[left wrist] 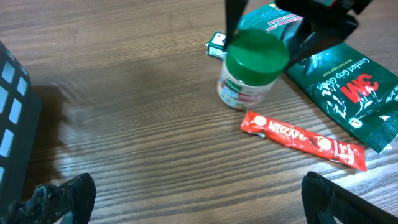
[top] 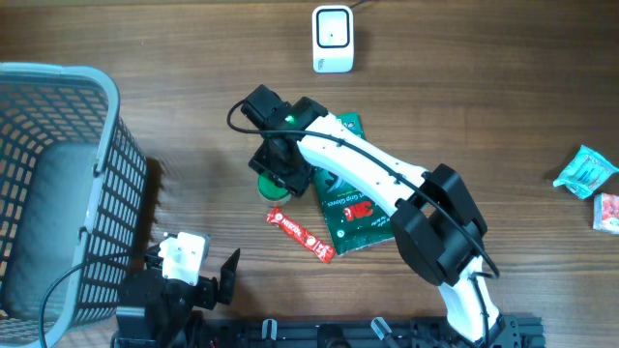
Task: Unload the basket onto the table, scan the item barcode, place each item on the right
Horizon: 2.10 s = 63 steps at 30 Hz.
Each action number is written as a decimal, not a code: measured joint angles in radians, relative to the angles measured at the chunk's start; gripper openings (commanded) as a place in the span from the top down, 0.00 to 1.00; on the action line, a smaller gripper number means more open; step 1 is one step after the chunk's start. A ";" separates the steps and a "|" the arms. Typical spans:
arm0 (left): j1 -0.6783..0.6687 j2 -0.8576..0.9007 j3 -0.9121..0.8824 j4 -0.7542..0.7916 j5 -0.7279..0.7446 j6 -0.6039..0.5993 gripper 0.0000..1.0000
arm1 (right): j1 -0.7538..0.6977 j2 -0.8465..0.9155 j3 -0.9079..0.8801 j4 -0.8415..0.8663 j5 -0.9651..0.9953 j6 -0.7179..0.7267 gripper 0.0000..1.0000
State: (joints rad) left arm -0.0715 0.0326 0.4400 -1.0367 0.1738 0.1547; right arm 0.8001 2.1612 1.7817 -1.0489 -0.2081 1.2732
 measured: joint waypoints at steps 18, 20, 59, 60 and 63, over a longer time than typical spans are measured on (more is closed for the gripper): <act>0.000 0.000 0.000 0.001 0.000 0.000 0.00 | -0.010 0.017 0.374 -0.550 0.187 -0.826 0.00; 0.000 0.000 0.000 0.000 0.000 0.000 0.00 | -0.011 0.010 0.461 -0.555 0.166 -0.704 0.00; 0.000 0.000 0.000 0.000 0.000 0.000 0.00 | -0.014 0.006 -0.124 -0.056 0.079 0.073 0.28; 0.000 0.000 0.000 0.000 0.000 0.000 0.00 | -0.014 0.006 -0.124 -0.057 0.079 -0.056 0.27; 0.000 0.000 0.000 0.000 0.000 0.000 0.00 | -0.014 0.006 -0.125 -0.066 0.101 -0.401 0.27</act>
State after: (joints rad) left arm -0.0715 0.0326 0.4400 -1.0363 0.1738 0.1547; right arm 0.7864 2.1674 1.6569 -1.1149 -0.1074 0.8726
